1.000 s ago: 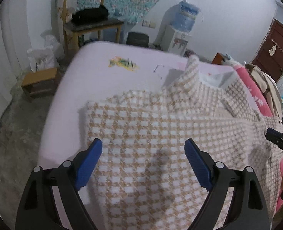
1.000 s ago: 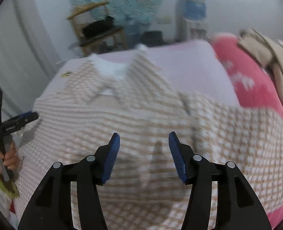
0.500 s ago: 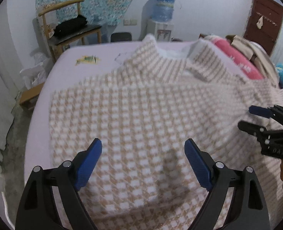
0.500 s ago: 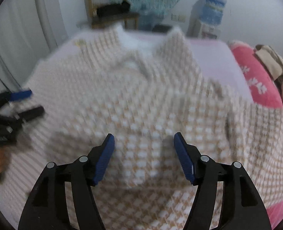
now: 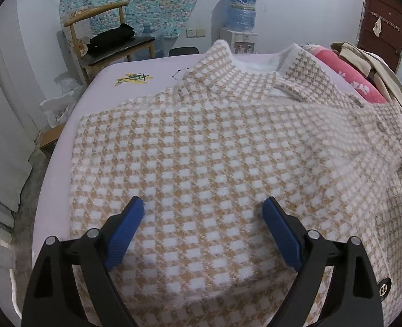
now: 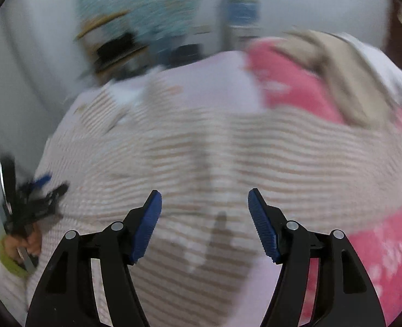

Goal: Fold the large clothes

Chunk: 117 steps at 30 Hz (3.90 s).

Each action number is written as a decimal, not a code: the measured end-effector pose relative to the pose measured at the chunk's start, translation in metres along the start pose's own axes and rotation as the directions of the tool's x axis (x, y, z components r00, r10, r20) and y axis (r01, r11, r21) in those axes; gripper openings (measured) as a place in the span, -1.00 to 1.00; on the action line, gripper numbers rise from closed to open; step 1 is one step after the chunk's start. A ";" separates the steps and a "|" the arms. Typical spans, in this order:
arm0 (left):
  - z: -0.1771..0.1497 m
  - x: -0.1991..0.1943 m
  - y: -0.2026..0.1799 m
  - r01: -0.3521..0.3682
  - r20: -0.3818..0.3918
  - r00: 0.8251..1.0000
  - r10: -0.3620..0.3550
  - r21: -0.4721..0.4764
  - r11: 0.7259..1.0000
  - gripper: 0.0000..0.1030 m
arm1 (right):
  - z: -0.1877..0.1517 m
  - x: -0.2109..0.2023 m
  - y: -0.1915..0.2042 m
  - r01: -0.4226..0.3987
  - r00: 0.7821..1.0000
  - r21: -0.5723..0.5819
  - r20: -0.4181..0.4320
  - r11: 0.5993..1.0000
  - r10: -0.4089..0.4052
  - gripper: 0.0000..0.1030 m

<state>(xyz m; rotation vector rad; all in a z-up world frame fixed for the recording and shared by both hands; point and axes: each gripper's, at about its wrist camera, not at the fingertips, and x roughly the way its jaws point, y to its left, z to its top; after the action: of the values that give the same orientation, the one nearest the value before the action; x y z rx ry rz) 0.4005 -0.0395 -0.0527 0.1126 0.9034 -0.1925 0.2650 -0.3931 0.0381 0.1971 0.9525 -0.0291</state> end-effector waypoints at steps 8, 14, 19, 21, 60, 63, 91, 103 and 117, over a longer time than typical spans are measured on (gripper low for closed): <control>-0.001 -0.001 0.001 0.002 0.002 1.000 -0.002 -0.007 1.000 0.70 | 0.006 -0.063 -0.197 0.110 0.992 0.435 0.009 0.894 -0.127 0.23; -0.001 -0.002 0.002 0.006 0.003 1.000 -0.006 -0.009 1.000 0.70 | -0.016 -0.059 -0.302 0.033 0.999 0.716 0.006 0.698 -0.053 0.23; -0.001 -0.001 0.002 0.006 0.002 1.000 -0.006 -0.009 1.000 0.70 | -0.020 -0.028 -0.332 0.020 0.999 0.801 0.013 0.598 -0.051 0.20; -0.001 -0.001 0.002 0.005 0.002 1.000 -0.005 -0.008 1.000 0.70 | -0.025 -0.017 -0.343 0.017 0.998 0.829 0.019 0.559 -0.059 0.08; -0.010 -0.069 0.022 0.112 0.038 0.993 -0.111 -0.017 0.994 -0.06 | 0.110 -0.181 0.011 0.128 0.842 0.073 0.519 0.989 -0.147 -0.76; -0.018 -0.083 0.034 0.134 0.043 0.990 -0.133 -0.023 0.991 -0.15 | 0.113 -0.179 0.069 0.080 0.843 -0.029 0.536 0.996 -0.052 -0.76; 0.007 -0.071 0.126 0.343 0.068 0.939 -0.338 -0.269 0.900 -0.06 | 0.074 0.000 0.049 -0.069 0.991 -0.095 0.112 0.993 0.079 0.44; 0.026 -0.014 0.104 0.168 -0.051 0.982 -0.182 -0.210 0.963 -0.31 | 0.062 0.094 -0.012 -0.107 0.988 0.105 -0.097 0.989 0.117 -0.39; 0.001 -0.041 0.114 0.014 0.005 1.000 -0.014 -0.111 0.994 -1.00 | 0.054 0.096 -0.012 -0.055 0.998 0.044 0.011 0.997 0.055 -0.79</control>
<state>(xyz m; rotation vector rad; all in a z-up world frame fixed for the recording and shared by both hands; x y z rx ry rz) 0.4004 0.0764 -0.0180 0.0031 0.9091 -0.1553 0.3626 -0.4085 -0.0114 0.2640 0.9373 -0.0006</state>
